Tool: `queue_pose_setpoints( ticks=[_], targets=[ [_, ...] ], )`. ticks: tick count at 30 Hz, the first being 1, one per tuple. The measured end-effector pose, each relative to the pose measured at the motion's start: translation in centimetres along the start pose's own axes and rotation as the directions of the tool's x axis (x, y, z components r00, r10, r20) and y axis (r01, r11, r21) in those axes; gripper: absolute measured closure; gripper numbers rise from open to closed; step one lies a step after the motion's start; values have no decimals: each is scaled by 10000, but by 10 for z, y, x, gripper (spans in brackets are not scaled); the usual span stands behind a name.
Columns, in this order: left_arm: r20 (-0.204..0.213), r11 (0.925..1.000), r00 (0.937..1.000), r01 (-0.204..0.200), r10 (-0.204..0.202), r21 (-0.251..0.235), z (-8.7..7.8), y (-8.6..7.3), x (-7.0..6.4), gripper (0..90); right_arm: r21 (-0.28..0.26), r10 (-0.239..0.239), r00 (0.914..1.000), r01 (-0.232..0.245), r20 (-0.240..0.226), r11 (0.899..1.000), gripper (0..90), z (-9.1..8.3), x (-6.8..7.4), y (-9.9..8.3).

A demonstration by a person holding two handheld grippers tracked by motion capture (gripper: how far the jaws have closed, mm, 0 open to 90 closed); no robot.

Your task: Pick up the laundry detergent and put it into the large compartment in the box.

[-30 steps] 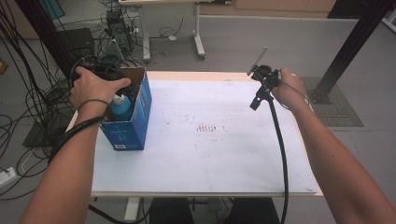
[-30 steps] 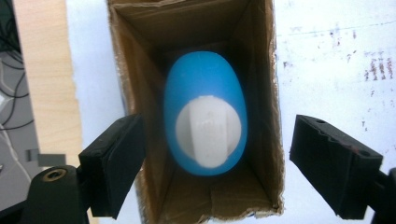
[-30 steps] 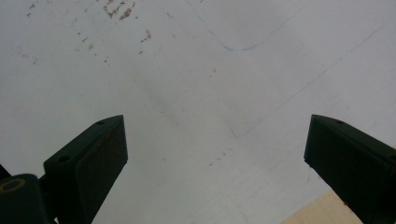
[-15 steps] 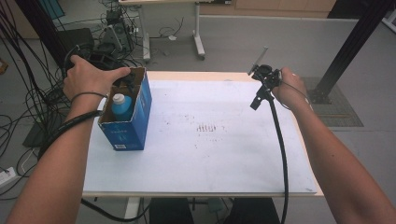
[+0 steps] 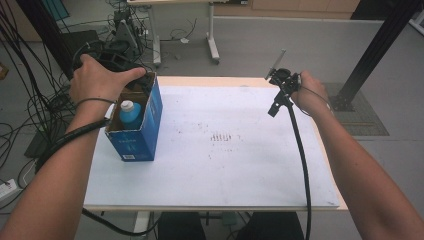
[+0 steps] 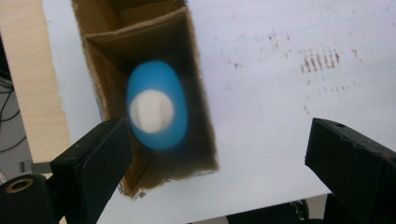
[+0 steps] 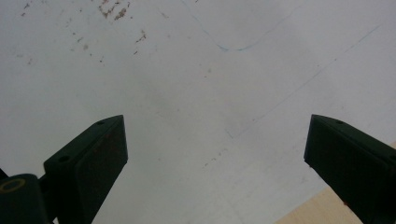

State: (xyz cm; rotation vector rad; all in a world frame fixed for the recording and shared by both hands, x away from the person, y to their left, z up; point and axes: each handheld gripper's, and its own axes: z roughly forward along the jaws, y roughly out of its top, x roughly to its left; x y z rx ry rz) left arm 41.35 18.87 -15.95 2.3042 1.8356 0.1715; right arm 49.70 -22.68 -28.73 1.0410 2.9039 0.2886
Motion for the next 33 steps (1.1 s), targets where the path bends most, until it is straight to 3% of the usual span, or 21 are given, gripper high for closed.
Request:
queue_pose_setpoints(
  ticks=[9, 15, 20, 30, 33],
  targets=[
    [232, 9979, 9976, -649, 650, -70, -6, 0, -28, 76, -20, 31, 10000, -31, -77, 10000, 58, 0, -3, -3],
    [507, 9914, 9902, -1290, 1299, -202, -9, 1, -50, 70, 71, 146, 9999, -146, -44, 9999, 58, -1, -5, -7],
    [813, 9810, 9778, -1941, 1931, 44, -5, 4, -71, 69, 31, 189, 9998, -189, -55, 9998, 58, -1, -5, -9],
    [1333, 9637, 9551, -2671, 2645, 19, 2, 1, -98, 62, 89, 180, 9998, -179, -68, 9998, 58, 1, -4, -7],
    [1573, 9542, 9425, -2990, 2948, 31, 6, -2, -106, 57, 114, 183, 9998, -182, -80, 9998, 58, 2, -5, -7]
  ],
)
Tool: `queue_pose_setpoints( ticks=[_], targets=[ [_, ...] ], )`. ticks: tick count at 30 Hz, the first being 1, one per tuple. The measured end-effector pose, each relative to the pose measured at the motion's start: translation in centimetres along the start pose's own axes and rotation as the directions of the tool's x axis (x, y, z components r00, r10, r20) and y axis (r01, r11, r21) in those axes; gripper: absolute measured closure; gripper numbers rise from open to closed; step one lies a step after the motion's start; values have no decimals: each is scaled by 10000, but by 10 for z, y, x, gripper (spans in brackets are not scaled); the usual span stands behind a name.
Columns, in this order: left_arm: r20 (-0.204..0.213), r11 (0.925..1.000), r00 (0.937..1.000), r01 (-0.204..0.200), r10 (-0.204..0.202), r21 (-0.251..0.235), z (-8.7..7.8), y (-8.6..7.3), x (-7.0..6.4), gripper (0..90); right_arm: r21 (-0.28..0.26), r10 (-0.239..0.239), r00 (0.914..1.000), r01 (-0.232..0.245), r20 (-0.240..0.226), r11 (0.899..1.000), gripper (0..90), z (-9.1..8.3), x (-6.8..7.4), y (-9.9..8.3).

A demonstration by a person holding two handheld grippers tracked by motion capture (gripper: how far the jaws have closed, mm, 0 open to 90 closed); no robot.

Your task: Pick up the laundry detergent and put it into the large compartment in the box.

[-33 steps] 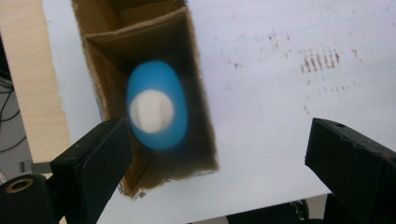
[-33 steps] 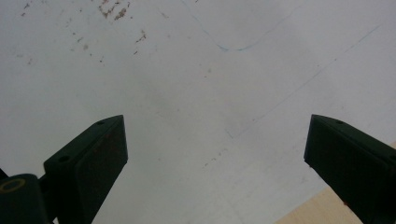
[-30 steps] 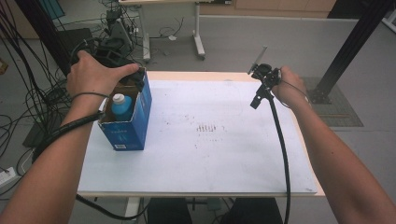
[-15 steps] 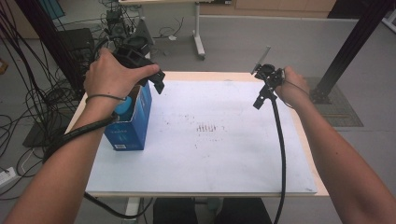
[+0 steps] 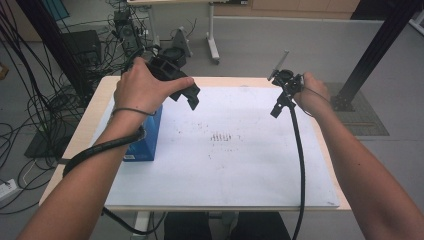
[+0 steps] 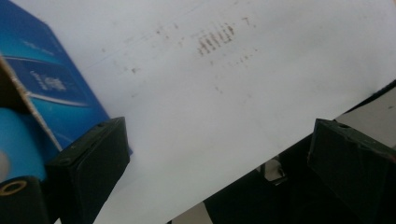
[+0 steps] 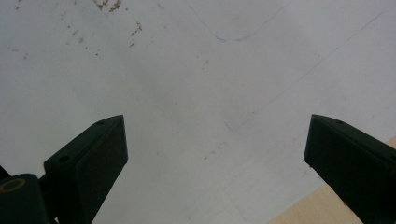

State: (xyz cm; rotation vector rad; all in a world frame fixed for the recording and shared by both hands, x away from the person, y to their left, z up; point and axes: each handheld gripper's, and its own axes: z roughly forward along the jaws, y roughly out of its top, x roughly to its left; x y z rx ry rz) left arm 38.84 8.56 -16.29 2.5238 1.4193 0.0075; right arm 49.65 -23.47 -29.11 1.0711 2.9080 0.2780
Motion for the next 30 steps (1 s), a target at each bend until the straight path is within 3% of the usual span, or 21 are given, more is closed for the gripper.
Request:
queue_pose_setpoints(
  ticks=[10, 18, 20, 27, 30],
  targets=[
    [51, 9984, 9985, -552, 551, 86, 20, -1, -17, 53, 10, 3, 10000, -3, 12, 10000, 58, 1, 2, 1],
    [79, 9936, 9939, -1105, 1104, 241, 48, -2, -35, 56, -48, -16, 10000, 16, -45, 10000, 58, 3, 3, 1],
    [-20, 9938, 9940, -1090, 1091, 222, 55, -3, -36, 59, -24, 33, 10000, -33, -59, 10000, 58, 3, 4, 1],
    [239, 9928, 9932, -1146, 1138, 352, 84, -4, -39, 58, -44, -4, 10000, 4, -57, 10000, 58, 5, 4, 0],
    [51, 9919, 9927, -1204, 1203, 410, 95, -6, -42, 60, -73, -22, 10000, 22, -68, 10000, 58, 5, 5, 0]
  ],
)
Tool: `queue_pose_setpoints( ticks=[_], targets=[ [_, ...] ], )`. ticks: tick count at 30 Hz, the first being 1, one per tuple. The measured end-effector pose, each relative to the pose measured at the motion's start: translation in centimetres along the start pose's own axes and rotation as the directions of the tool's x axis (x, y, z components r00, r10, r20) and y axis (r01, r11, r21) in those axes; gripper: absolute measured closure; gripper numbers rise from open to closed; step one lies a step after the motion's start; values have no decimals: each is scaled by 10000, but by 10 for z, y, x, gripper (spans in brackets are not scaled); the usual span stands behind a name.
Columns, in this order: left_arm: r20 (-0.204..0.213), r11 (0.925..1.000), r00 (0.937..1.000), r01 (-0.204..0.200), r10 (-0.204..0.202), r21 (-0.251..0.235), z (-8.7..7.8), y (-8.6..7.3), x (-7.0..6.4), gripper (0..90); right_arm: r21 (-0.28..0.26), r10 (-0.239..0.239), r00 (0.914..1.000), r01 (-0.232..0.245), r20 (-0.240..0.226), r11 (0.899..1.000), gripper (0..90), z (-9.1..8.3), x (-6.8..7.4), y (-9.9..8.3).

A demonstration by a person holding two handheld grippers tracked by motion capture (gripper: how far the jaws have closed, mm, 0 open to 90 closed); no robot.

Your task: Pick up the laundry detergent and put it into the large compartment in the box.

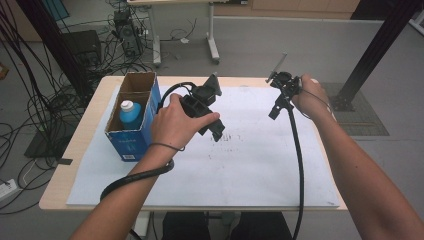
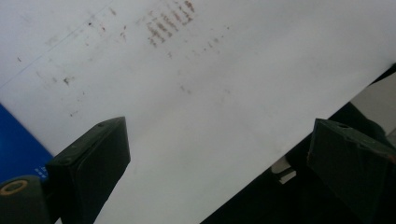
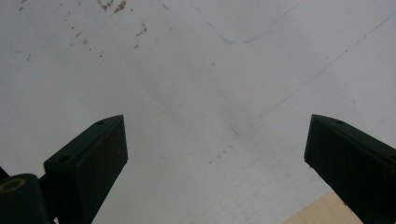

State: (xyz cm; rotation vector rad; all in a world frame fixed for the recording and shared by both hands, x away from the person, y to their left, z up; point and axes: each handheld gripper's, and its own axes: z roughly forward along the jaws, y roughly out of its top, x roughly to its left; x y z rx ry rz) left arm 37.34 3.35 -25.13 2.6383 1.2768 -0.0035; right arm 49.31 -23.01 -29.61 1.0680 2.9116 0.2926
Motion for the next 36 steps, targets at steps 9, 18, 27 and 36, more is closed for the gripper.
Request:
queue_pose_setpoints(
  ticks=[9, 18, 27, 36],
  targets=[
    [351, 9999, 9994, 72, -76, 112, 30, -4, 0, 61, 50, -20, 10000, 20, -54, 10000, 58, 3, 1, 0],
    [440, 9998, 9989, 125, -131, 137, 42, -7, 1, 64, 47, -32, 10000, 32, -9, 10000, 58, 3, 0, -1],
    [516, 9999, 9985, 169, -170, 16, 39, -6, 0, 63, 95, -81, 10000, 81, 27, 9999, 58, 3, 2, 1],
    [523, 9998, 9985, 178, -181, 58, 38, -6, 0, 63, 24, -92, 9999, 92, 48, 10000, 58, 2, 2, 0]
  ],
)
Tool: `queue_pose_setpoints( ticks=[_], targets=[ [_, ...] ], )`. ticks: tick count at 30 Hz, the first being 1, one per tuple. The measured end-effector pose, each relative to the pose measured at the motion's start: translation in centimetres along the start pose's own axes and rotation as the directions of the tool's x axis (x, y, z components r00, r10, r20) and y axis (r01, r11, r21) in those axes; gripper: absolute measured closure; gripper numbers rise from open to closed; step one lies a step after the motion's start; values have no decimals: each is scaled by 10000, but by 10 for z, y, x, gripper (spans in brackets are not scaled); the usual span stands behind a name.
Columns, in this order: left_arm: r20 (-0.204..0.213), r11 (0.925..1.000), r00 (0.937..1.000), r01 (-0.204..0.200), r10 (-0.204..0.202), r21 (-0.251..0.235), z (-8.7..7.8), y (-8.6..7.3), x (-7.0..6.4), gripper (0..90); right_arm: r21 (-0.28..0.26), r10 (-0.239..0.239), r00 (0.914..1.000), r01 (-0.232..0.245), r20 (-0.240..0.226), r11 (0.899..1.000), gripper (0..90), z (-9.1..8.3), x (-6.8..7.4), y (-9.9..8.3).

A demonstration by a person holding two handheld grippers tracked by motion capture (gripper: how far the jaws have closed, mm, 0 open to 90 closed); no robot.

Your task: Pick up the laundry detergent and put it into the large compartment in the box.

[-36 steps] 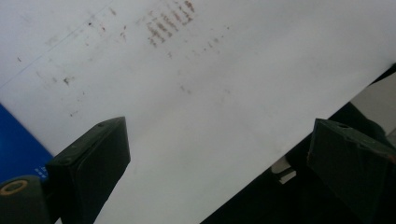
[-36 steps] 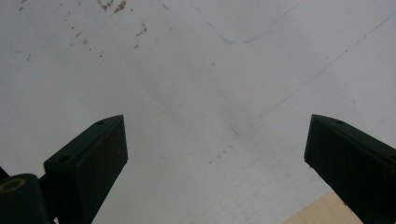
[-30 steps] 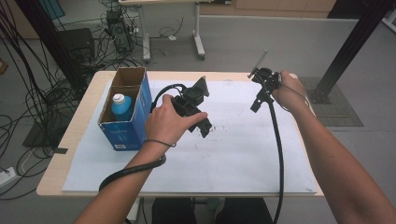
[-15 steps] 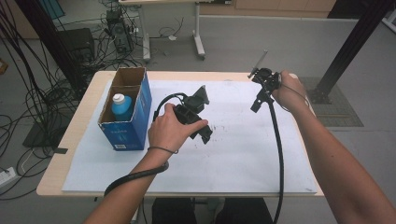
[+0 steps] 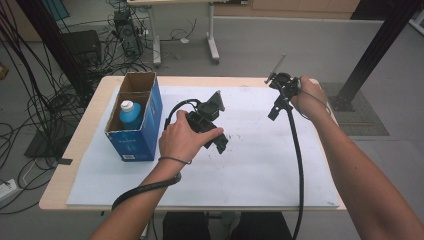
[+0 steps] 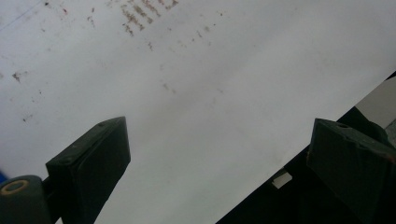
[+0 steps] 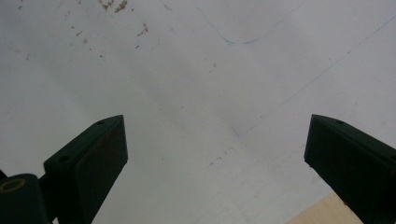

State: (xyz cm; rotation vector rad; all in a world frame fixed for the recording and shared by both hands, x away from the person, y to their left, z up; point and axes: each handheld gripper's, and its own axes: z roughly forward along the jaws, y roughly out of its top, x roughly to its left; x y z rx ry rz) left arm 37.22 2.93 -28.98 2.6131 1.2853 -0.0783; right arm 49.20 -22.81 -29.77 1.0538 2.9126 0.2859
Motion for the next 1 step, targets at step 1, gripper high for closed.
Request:
queue_pose_setpoints(
  ticks=[1],
  targets=[
    [-3, 10000, 10000, 19, -19, -4, 0, 0, 0, 63, 35, 21, 10000, -21, 5, 10000, 58, 0, 0, 0]
  ],
)
